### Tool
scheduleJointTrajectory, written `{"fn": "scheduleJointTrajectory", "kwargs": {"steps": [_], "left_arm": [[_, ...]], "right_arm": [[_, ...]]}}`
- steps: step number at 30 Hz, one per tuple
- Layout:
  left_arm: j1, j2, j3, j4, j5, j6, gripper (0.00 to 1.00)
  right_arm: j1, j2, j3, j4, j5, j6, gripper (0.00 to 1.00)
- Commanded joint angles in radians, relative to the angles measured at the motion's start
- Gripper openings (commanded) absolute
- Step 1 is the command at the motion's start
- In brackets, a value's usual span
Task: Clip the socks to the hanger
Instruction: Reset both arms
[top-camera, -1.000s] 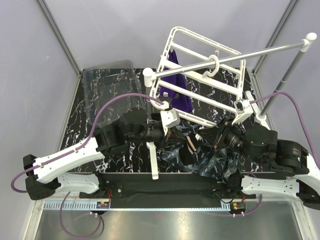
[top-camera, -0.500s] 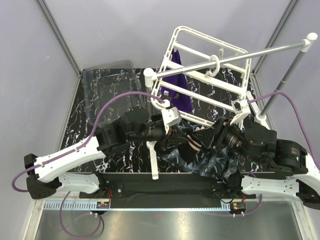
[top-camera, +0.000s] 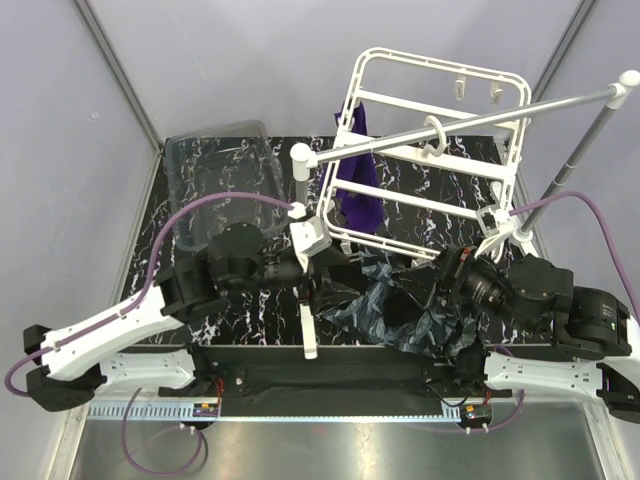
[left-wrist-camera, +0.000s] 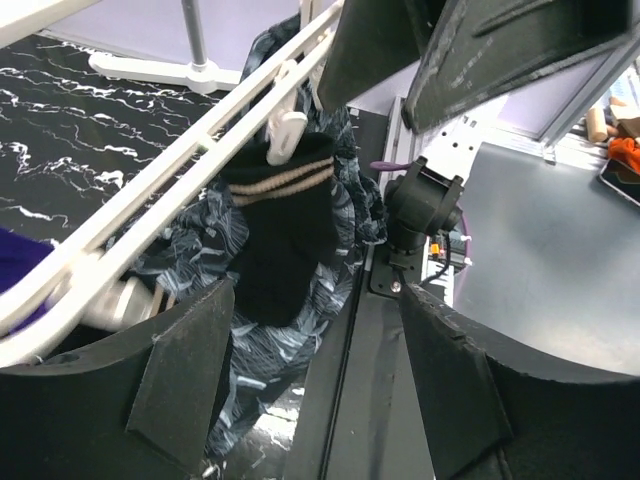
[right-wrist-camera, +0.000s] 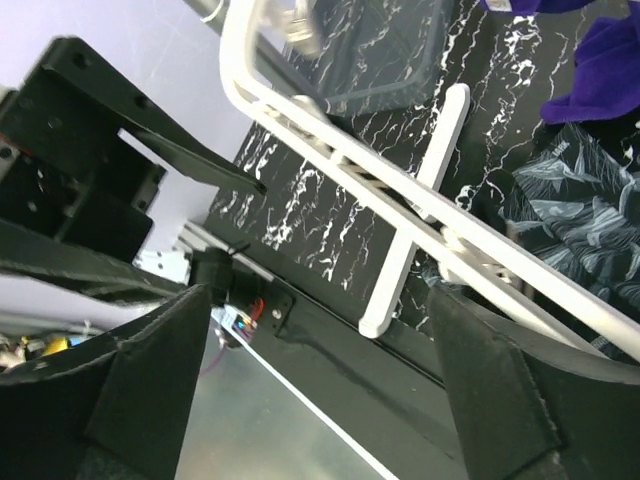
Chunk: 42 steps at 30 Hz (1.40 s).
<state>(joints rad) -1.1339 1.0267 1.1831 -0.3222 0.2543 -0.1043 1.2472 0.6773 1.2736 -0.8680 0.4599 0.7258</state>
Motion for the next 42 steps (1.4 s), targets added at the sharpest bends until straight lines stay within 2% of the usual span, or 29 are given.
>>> {"fn": "scheduleJointTrajectory", "kwargs": {"steps": [1,5,9,12,15,16,21,22,25,26,31,36,42], "left_arm": [[-0.004,-0.079,-0.031,0.015,-0.030,-0.023,0.73],[-0.004,-0.154,-0.065,0.024,-0.050,-0.051,0.73],[-0.003,-0.244,-0.124,0.048,-0.122,-0.072,0.73],[-0.004,-0.316,-0.157,0.061,-0.251,-0.109,0.74],[-0.004,-0.388,-0.200,0.055,-0.438,-0.162,0.74],[-0.004,-0.408,-0.218,0.048,-0.542,-0.198,0.74],[-0.004,-0.507,-0.252,-0.061,-0.806,-0.308,0.76],[-0.004,-0.519,-0.255,-0.084,-0.875,-0.346,0.76],[-0.004,-0.566,-0.270,-0.164,-0.966,-0.402,0.78],[-0.004,-0.577,-0.275,-0.190,-0.975,-0.408,0.78],[-0.004,-0.634,-0.306,-0.244,-1.006,-0.422,0.80],[-0.004,-0.651,-0.321,-0.267,-1.033,-0.423,0.83],[-0.004,-0.659,-0.342,-0.264,-1.057,-0.426,0.85]], "right_arm": [[-0.003,-0.010,0.004,0.004,-0.062,-0.100,0.96],[-0.005,-0.012,0.018,0.066,-0.266,-0.178,1.00],[-0.003,0.010,0.055,0.084,-0.357,-0.236,1.00],[-0.005,0.031,0.096,0.075,-0.319,-0.255,1.00],[-0.003,0.053,0.142,0.090,-0.254,-0.314,1.00],[-0.003,0.062,0.154,0.101,-0.245,-0.331,1.00],[-0.005,0.129,0.263,0.201,-0.213,-0.422,1.00],[-0.003,0.134,0.279,0.210,-0.192,-0.443,1.00],[-0.003,0.137,0.320,0.219,0.026,-0.460,1.00],[-0.005,0.136,0.334,0.213,0.168,-0.466,1.00],[-0.003,0.134,0.348,0.086,0.538,-0.491,1.00],[-0.003,0.079,0.339,-0.139,0.597,-0.335,1.00],[-0.003,-0.012,0.254,-0.272,0.572,-0.183,1.00]]}}
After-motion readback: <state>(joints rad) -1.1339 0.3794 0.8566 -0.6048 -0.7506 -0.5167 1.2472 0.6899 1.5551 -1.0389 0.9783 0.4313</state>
